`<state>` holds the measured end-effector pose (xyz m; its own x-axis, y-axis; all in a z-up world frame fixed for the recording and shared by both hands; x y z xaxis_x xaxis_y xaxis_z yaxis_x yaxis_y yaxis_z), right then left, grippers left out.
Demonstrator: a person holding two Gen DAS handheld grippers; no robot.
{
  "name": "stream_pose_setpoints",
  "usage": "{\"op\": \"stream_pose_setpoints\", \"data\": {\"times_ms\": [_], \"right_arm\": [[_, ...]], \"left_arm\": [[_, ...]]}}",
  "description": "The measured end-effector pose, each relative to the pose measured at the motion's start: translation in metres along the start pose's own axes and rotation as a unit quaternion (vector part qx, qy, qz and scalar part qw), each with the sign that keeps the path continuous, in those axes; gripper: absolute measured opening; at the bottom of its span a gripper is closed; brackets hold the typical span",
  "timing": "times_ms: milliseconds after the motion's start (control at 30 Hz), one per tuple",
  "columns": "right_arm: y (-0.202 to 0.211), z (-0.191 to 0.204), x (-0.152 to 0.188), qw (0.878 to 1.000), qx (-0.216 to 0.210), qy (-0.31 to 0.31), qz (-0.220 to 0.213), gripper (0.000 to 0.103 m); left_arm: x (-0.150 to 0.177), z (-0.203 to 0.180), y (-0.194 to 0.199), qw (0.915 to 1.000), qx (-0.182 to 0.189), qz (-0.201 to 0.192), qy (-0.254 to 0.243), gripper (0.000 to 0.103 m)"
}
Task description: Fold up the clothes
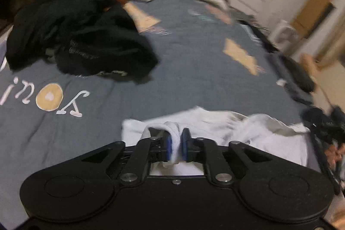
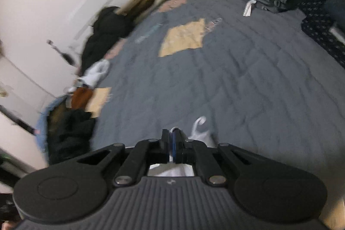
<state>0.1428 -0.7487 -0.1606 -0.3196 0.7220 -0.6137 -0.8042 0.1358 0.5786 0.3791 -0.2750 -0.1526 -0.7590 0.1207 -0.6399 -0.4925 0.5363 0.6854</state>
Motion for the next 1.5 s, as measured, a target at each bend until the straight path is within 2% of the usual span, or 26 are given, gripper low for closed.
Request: {"op": "stream_pose_setpoints", "data": {"times_ms": [33, 100, 167, 233, 333, 400, 433, 500, 600, 667, 733, 767, 800, 933, 967, 1000, 1033, 1067, 1100, 1133, 1200, 1267, 1367, 1433, 1467, 1500], "right_arm": [[-0.018, -0.003, -0.003, 1.0, 0.013, 0.001, -0.001, 0.002], [-0.054, -0.01, -0.009, 0.999, 0.039, 0.002, -0.002, 0.004], [-0.067, -0.016, -0.008, 0.998, 0.059, -0.003, -0.003, 0.006], [-0.063, -0.018, -0.011, 0.997, 0.072, 0.012, -0.011, 0.01], [-0.027, -0.011, -0.018, 0.994, 0.064, 0.065, -0.053, 0.023], [-0.004, -0.004, -0.022, 0.989, 0.064, 0.107, -0.083, 0.036], [0.005, 0.002, -0.023, 0.983, 0.067, 0.14, -0.1, 0.037], [0.004, 0.023, -0.012, 0.967, 0.058, 0.23, -0.09, 0.039], [-0.009, 0.052, 0.009, 0.931, 0.043, 0.357, -0.06, 0.041], [-0.029, 0.063, 0.028, 0.904, 0.033, 0.426, -0.029, 0.041], [-0.049, 0.073, 0.047, 0.87, 0.023, 0.492, 0.002, 0.041], [-0.058, 0.079, 0.056, 0.851, 0.018, 0.524, 0.018, 0.041], [-0.067, 0.08, 0.062, 0.841, 0.012, 0.54, 0.03, 0.042], [-0.086, 0.081, 0.079, 0.814, -0.002, 0.579, 0.057, 0.042], [-0.089, 0.078, 0.082, 0.811, -0.002, 0.582, 0.063, 0.041], [-0.092, 0.074, 0.086, 0.81, 0.0, 0.583, 0.07, 0.037], [-0.094, 0.072, 0.087, 0.812, -0.001, 0.579, 0.075, 0.031], [-0.096, 0.07, 0.086, 0.818, 0.002, 0.571, 0.074, 0.012], [-0.095, 0.069, 0.084, 0.824, 0.004, 0.562, 0.071, 0.006], [-0.094, 0.068, 0.082, 0.83, 0.004, 0.553, 0.067, 0.005], [-0.088, 0.068, 0.075, 0.845, -0.001, 0.532, 0.055, 0.004], [-0.081, 0.069, 0.066, 0.862, -0.007, 0.505, 0.034, 0.003], [-0.063, 0.069, 0.043, 0.903, -0.019, 0.429, -0.018, 0.0], [-0.059, 0.063, 0.026, 0.922, -0.004, 0.385, -0.048, 0.0], [-0.064, 0.056, 0.022, 0.928, 0.01, 0.37, -0.048, 0.0], [-0.07, 0.049, 0.019, 0.932, 0.025, 0.358, -0.044, 0.0]], "left_arm": [[0.004, 0.012, -0.015, 0.9993, -0.032, 0.014, 0.011, 0.034], [0.014, 0.031, -0.022, 0.9976, -0.066, 0.008, 0.021, 0.038], [0.024, 0.041, -0.009, 0.9978, -0.061, -0.02, 0.018, 0.04], [0.034, 0.044, 0.013, 0.9969, -0.058, -0.053, 0.002, 0.046], [0.048, 0.024, 0.045, 0.9905, -0.05, -0.11, -0.066, 0.052], [0.052, 0.001, 0.048, 0.9825, -0.045, -0.124, -0.131, 0.052], [0.053, -0.011, 0.049, 0.9769, -0.042, -0.13, -0.164, 0.052], [0.048, -0.035, 0.04, 0.9641, -0.045, -0.133, -0.225, 0.052], [0.049, -0.066, 0.015, 0.9345, -0.047, -0.118, -0.333, 0.052], [0.057, -0.086, -0.007, 0.9043, -0.046, -0.092, -0.414, 0.052], [0.07, -0.102, -0.025, 0.8687, -0.039, -0.071, -0.489, 0.053], [0.077, -0.108, -0.033, 0.8546, -0.031, -0.062, -0.515, 0.056], [0.085, -0.113, -0.041, 0.8417, -0.022, -0.054, -0.537, 0.059], [0.113, -0.118, -0.077, 0.7886, -0.006, -0.032, -0.614, 0.061], [0.118, -0.117, -0.085, 0.7772, -0.007, -0.033, -0.628, 0.059], [0.119, -0.116, -0.091, 0.7778, -0.001, -0.034, -0.628, 0.041], [0.115, -0.114, -0.094, 0.7893, 0.008, -0.027, -0.613, 0.024], [0.109, -0.114, -0.096, 0.8047, 0.008, -0.019, -0.593, 0.005], [0.102, -0.114, -0.094, 0.8167, 0.012, -0.021, -0.577, 0.005], [0.096, -0.114, -0.091, 0.8248, 0.019, -0.026, -0.564, 0.005], [0.082, -0.115, -0.083, 0.8373, 0.021, -0.045, -0.545, 0.005], [0.066, -0.115, -0.076, 0.8533, 0.021, -0.06, -0.517, 0.005], [0.048, -0.112, -0.074, 0.8779, 0.017, -0.07, -0.473, 0.005], [0.042, -0.111, -0.095, 0.886, -0.005, -0.045, -0.461, 0.006], [0.042, -0.106, -0.107, 0.8856, -0.026, -0.036, -0.462, 0.007], [0.042, -0.1, -0.113, 0.8896, -0.039, -0.029, -0.454, 0.011]]}}
Point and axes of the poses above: each gripper's, at about its wrist camera, not at the fingertips, and y roughly against the way its jaws point, z to its left, x to its underside, the point moved 6 cm from there along -y, roughly the way its jaws point, and after that the axes turned 6 degrees about -z, right-handed, at the moved point
